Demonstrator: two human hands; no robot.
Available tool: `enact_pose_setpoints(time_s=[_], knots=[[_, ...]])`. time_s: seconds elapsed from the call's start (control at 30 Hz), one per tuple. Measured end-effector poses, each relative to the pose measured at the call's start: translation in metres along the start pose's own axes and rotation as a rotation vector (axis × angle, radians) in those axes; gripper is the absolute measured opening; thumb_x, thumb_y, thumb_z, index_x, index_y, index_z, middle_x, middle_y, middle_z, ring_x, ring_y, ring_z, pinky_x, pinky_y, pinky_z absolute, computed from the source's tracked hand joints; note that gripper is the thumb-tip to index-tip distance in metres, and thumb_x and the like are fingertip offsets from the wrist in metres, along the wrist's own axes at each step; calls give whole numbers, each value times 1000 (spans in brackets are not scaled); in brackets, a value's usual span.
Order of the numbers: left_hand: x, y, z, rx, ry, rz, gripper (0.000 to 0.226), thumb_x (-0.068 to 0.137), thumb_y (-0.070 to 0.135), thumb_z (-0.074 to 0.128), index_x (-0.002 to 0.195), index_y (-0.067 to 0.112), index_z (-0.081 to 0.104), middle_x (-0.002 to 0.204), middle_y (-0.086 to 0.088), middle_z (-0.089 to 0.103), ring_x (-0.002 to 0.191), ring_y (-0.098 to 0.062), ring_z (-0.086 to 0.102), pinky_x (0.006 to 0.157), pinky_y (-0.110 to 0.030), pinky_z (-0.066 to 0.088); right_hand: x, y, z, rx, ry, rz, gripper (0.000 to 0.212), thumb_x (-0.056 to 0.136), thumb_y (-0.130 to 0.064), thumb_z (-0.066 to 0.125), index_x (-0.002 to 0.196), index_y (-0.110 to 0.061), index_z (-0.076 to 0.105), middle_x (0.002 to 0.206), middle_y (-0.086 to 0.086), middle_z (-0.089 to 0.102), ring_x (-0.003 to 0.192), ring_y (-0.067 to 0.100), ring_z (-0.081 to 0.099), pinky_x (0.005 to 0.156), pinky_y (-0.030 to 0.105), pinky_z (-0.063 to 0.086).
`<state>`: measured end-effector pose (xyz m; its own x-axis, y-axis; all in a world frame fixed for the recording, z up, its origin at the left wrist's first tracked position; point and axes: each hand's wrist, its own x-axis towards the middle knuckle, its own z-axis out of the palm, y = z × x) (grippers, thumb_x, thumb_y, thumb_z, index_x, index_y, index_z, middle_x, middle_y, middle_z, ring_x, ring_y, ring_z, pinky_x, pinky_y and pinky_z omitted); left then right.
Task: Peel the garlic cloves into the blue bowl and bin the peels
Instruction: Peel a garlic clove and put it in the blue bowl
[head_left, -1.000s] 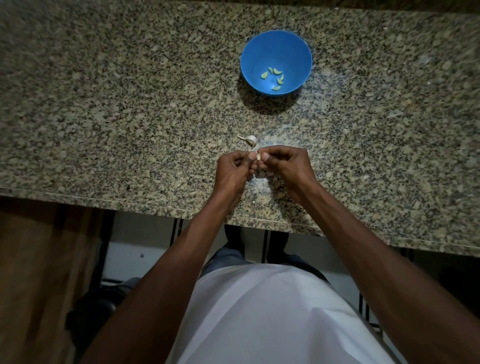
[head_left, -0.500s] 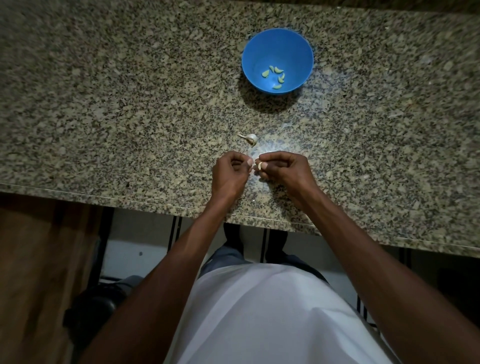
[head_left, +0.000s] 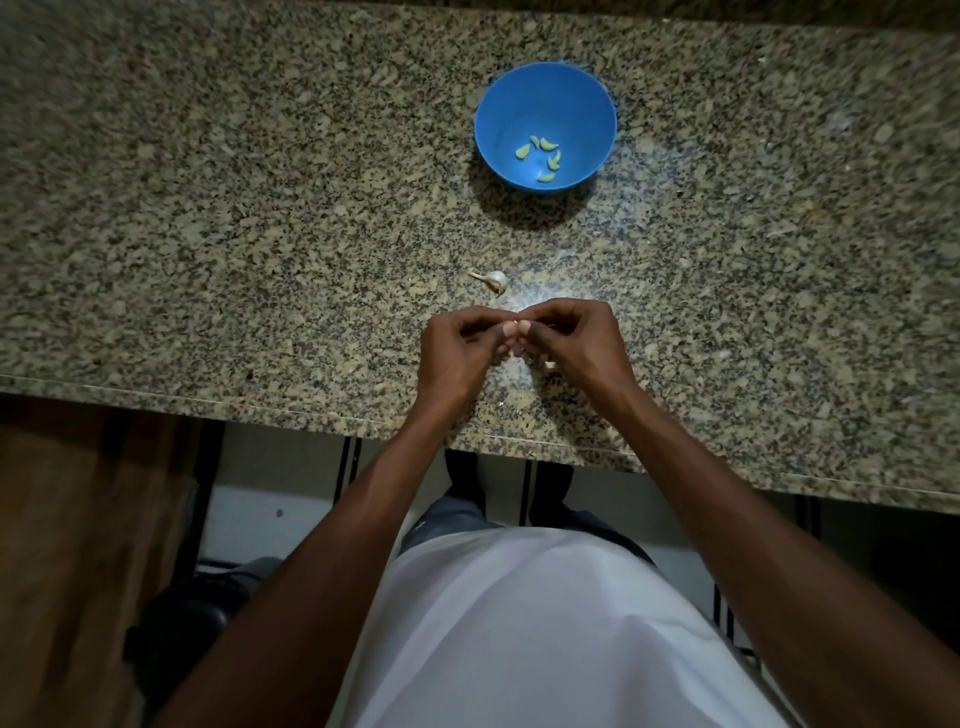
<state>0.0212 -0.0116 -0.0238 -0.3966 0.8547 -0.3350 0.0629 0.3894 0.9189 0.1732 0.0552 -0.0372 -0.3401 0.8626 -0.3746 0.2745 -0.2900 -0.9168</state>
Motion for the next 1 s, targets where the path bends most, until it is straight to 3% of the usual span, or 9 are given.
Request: enact_pose_setpoints(time_s=[0.17,0.27,0.4,0.5,0.63,0.73,0.8,0.9,1.0], knots=[[6,2,0,-91,14,-70,16,91,6,77,106,0,77,93,-8,79,85,-18,78,75,-25,62,0,1,0,127,-3,4,15,89,-13,83,101,-7,80,92,8,81,87,26,79,80,36,65],[6,2,3,-163,31,-96,16,91,4,75,107,0,76,91,-8,80,82,-18,78,74,-23,61,0,0,1,142,20,-16,13,89,-11,82,102,-7,80,93,6,81,88,22,79,76,28,62],[6,-1,4,-316,34,-162,16,91,5,75,107,3,77,95,-10,80,89,-21,78,77,-23,61,3,0,4,108,12,-37,12,93,-8,78,104,-5,79,96,6,81,93,21,78,82,33,64],[5,-6,5,-407,35,-236,23,91,2,74,114,-2,74,104,-17,78,97,-26,77,83,-27,62,4,0,2,62,-3,-5,12,93,-8,77,105,-7,80,97,5,81,95,20,78,90,41,64],[3,-9,0,-409,85,-257,25,90,-2,75,114,-5,71,102,-23,76,87,-23,76,80,-28,63,2,1,1,-143,-54,45,20,100,-3,63,106,-11,81,97,6,81,92,21,78,90,50,63],[2,-10,-5,-337,90,-215,19,88,-3,76,108,-3,74,100,-18,77,88,-22,76,75,-26,62,1,-2,0,-278,-60,6,23,100,-3,61,107,-12,81,109,6,79,96,17,77,89,47,64],[1,-9,-7,-321,86,-192,18,88,-3,77,106,-2,75,101,-17,77,93,-24,76,75,-25,61,-1,-5,0,-257,-32,5,21,98,-2,64,106,-12,81,113,6,78,100,16,76,90,42,64],[-1,-8,-9,-311,76,-157,19,87,1,78,106,0,75,103,-16,78,99,-29,76,80,-31,62,-4,-9,2,-196,32,18,16,97,-9,69,103,-17,82,99,2,81,88,12,77,74,32,63],[-2,-4,-9,-307,75,-124,25,87,3,80,111,1,74,104,-10,79,100,-23,76,83,-31,62,-6,-14,7,105,-36,101,17,99,-12,70,113,-6,78,94,14,80,84,19,76,79,32,63]])
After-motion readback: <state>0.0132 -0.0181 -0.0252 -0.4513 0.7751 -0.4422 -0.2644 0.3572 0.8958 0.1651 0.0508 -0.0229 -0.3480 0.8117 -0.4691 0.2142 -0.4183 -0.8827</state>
